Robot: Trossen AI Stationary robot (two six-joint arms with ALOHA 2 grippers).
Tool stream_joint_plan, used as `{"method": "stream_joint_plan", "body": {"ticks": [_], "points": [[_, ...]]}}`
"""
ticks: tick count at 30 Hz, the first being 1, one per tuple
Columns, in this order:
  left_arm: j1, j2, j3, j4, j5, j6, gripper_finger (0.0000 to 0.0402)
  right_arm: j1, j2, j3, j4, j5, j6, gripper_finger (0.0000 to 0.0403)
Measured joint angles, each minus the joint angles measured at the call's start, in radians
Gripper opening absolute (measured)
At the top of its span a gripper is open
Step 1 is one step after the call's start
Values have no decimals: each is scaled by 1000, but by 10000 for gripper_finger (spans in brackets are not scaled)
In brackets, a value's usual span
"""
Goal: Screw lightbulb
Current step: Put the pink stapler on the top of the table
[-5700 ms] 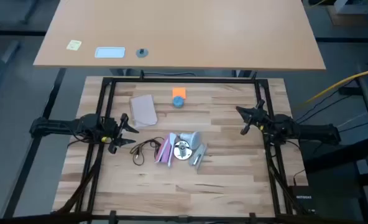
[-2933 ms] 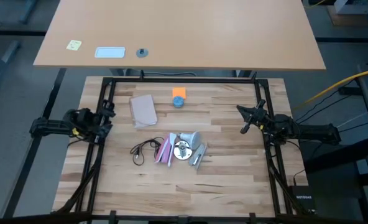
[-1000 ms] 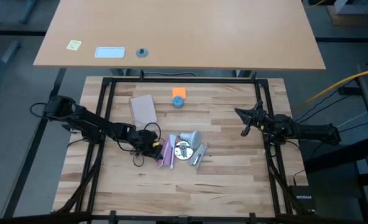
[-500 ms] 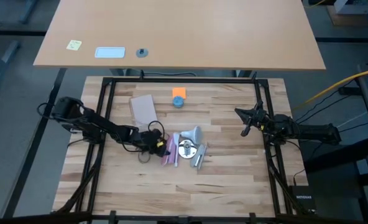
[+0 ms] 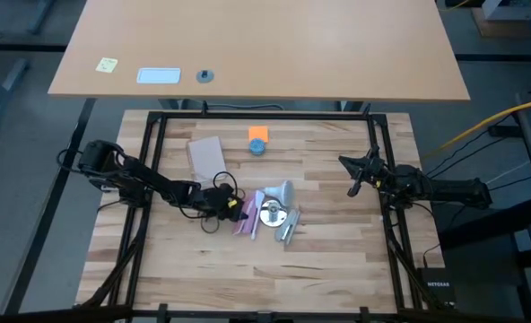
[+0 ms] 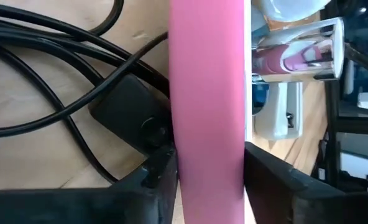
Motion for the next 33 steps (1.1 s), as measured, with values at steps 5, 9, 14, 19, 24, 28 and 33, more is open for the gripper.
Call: {"method": "stream_joint_plan", "body": {"ticks": [5,9,14,19,24,28,33], "points": [[0,2,-2,100,51,-17,131,0,0,0,0,0,0,10],[0,2,-2,158,60,-37,131,0,0,0,1,0,0,10],[25,0,-1,191,80,-76,131,0,0,0,1,0,0,10],[70,-1,-1,200,141,-85,131,0,0,-1,1,0,0,10],[131,-1,0,221,167,-66,131,0,0,-1,1,0,0,10],[211,-2,1,243,167,-27,131,0,0,-1,1,0,0,10],[350,-2,-2,242,167,28,131,0,0,-1,1,1,0,10]]}}
